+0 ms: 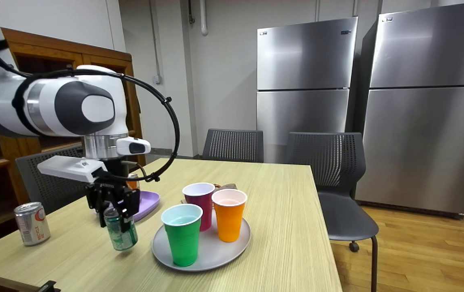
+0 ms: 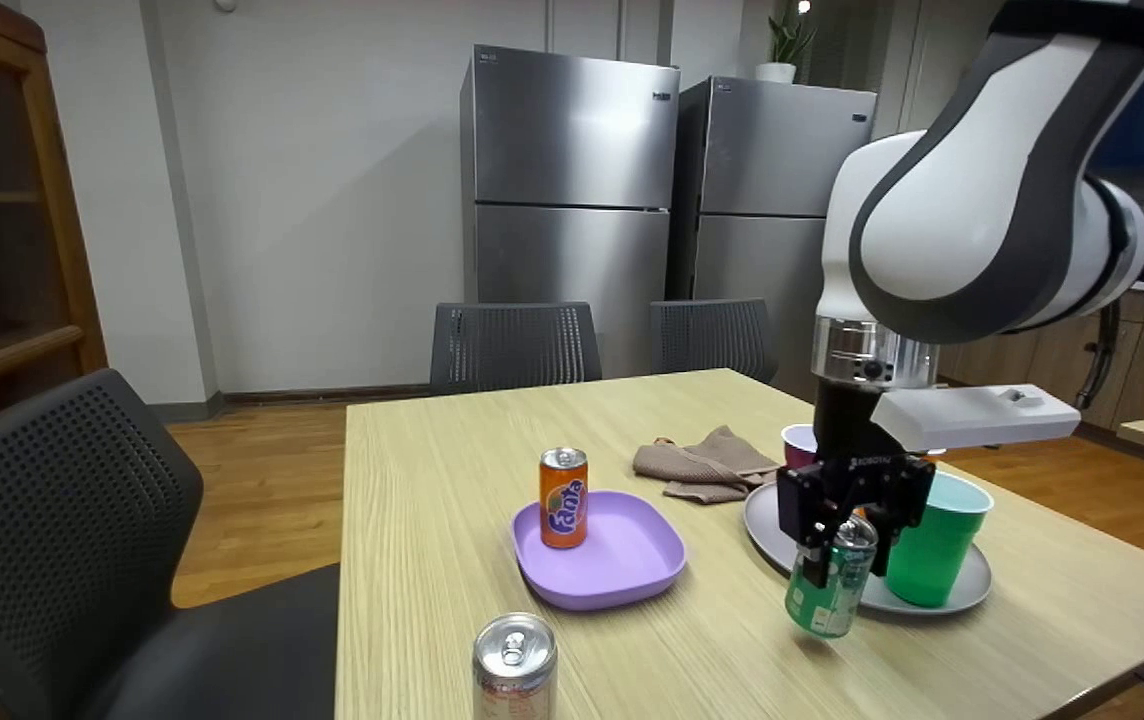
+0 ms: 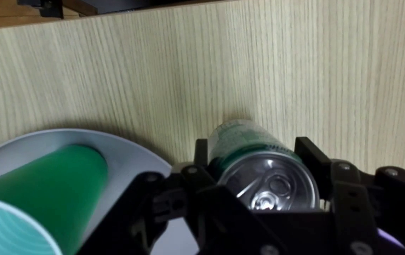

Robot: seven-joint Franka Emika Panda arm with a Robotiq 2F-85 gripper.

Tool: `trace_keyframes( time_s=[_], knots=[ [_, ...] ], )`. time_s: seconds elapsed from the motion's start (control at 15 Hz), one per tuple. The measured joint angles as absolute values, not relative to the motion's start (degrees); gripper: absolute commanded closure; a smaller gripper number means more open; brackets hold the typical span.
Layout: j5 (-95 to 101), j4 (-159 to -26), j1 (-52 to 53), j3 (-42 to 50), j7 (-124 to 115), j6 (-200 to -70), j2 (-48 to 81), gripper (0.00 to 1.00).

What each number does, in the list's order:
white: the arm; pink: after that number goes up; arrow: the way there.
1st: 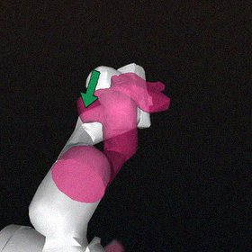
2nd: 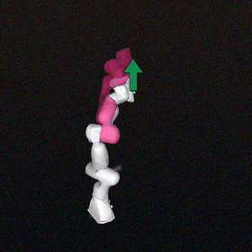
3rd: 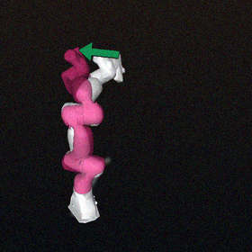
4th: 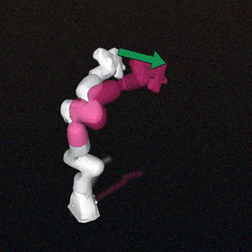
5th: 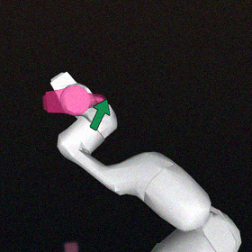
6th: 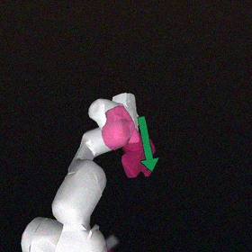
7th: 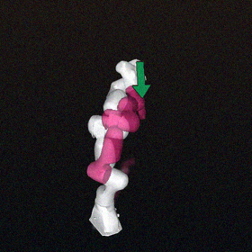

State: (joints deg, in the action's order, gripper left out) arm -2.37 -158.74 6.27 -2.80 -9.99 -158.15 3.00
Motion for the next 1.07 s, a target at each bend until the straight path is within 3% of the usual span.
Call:
trace_keyframes(
  time_s=[1.07],
  knots=[
    [-1.35,-155.47,9.14,-10.57,-25.8,-155.91,-3.54,0.62]
  ],
)
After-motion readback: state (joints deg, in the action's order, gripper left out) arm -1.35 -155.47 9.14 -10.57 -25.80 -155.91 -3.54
